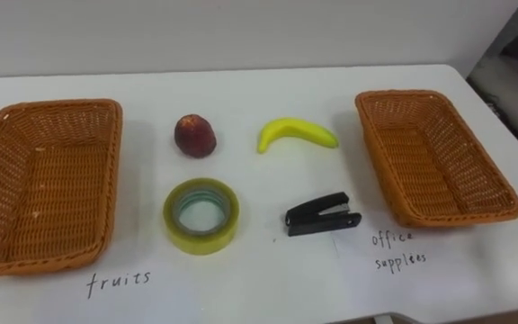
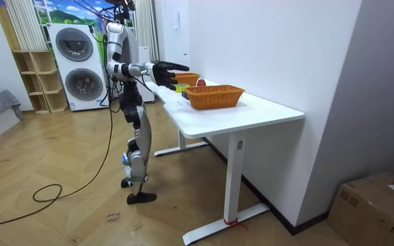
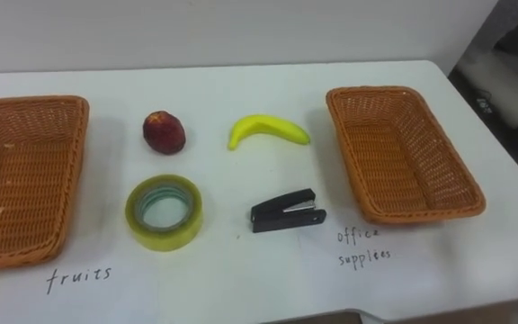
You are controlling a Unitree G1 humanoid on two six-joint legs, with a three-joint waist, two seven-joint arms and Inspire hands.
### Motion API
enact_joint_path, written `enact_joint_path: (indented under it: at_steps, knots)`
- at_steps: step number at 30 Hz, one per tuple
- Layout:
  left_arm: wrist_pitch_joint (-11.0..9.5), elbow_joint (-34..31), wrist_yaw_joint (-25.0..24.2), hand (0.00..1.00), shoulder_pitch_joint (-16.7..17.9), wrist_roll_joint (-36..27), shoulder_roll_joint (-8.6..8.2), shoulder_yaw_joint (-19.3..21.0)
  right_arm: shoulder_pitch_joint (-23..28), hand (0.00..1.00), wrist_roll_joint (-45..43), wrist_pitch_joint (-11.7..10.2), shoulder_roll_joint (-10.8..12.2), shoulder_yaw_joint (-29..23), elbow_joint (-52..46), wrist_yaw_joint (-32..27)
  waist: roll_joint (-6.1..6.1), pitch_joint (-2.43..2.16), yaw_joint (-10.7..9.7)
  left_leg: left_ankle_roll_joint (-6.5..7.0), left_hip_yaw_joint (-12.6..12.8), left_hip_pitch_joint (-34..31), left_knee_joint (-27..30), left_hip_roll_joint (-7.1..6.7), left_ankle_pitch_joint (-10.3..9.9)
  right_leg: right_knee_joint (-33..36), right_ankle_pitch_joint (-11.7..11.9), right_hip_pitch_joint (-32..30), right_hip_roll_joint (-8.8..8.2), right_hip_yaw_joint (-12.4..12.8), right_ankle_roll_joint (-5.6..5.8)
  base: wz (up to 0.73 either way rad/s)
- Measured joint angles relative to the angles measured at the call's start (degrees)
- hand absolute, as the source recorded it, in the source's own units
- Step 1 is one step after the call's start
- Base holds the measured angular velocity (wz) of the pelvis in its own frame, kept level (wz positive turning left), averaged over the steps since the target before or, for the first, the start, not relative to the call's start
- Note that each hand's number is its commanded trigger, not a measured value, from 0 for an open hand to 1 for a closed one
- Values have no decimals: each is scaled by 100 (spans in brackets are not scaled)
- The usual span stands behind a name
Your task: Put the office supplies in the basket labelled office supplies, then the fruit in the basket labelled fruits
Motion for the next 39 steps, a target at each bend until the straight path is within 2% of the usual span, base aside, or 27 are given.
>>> enact_joint_path:
  at_steps: [3, 12, 17, 23, 28, 30, 36, 39]
  knots:
    - [-33, 30, 3, 0, -5, 0, 0, -1, -8, 0, 0, -45, -7, 0, -77, 50, 12, 26, -8, 0, -3, 31, -10, 4, -1, 8, 0, 27, 4, -2, 0, 0]
    - [-78, 115, 3, 0, 3, -1, 11, -1, -90, 0, -3, -47, -235, 2, -314, 250, 26, 13, -1, 0, -20, 34, -25, 5, 0, 71, -1, 16, 2, -16, -1, 0]
    - [-82, 125, -1, 0, 1, -4, 5, -132, -503, 0, -3, -46, -261, 31, -323, 364, -54, 3, 5, 0, -16, 30, 12, 5, 0, 75, 0, 11, 1, -16, -1, 0]
    - [-90, 103, -5, 0, 1, -1, 6, -152, -552, 0, -5, -44, -384, 53, -582, 607, -112, -27, 150, 0, -38, 32, 14, 7, 0, 74, 0, 15, -3, -39, -2, 0]
    - [-145, 108, -2, 0, -15, 0, 66, -182, -665, 0, -30, -44, -476, 212, -690, 813, -142, -14, 165, 2, -88, 28, 29, -3, 1, 74, 1, 42, -30, -110, -1, 5]
    - [-178, 148, -2, 0, -19, 0, 99, -226, -720, 0, -33, -45, -483, 265, -769, 919, -112, 7, 176, 3, -111, 37, 36, -4, 1, 74, 1, 67, -36, -136, -1, 6]
    - [-192, 230, -18, 0, -37, 7, 106, -229, -919, 0, -37, -47, -530, 341, -792, 1069, -77, 20, 192, 3, -175, 44, 12, -1, 1, 65, 1, 106, -44, -229, -1, 7]
    - [-190, 227, -22, 0, -41, 23, 106, -228, -932, 0, -260, -47, -702, 538, -812, 1193, -36, 16, 264, 3, -173, 45, 7, 0, 2, 69, 1, 105, -45, -248, -1, 0]
